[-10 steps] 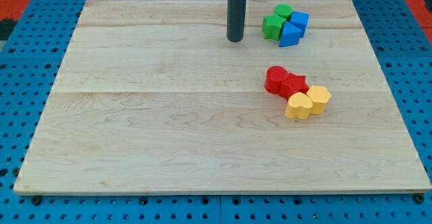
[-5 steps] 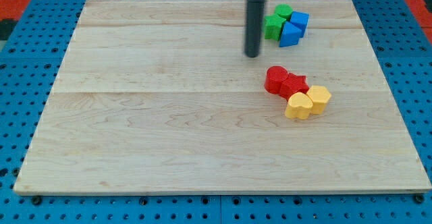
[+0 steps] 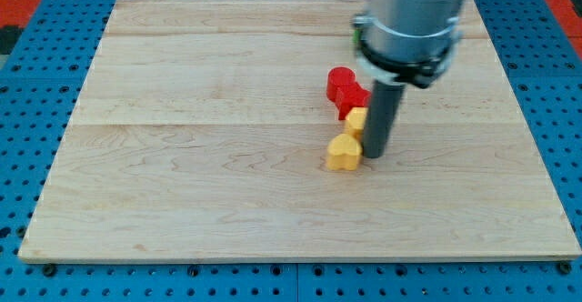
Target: Separate the group of blocks
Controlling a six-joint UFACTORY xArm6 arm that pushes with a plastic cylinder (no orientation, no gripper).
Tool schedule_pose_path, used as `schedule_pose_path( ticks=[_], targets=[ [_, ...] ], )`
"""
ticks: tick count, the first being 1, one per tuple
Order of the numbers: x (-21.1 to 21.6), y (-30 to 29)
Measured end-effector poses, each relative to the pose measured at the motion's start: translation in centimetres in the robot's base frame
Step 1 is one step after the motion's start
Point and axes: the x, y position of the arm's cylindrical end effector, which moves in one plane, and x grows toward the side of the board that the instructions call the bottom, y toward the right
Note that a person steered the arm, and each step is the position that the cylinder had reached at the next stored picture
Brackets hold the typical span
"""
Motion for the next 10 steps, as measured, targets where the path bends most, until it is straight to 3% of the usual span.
schedule_pose_path(
  ticks=[2, 5, 7, 10],
  targets=[
    [-3.3, 3.1],
    [-4.1, 0.5],
    [-4.2, -6.9],
    [-9.6, -1.8]
  ],
)
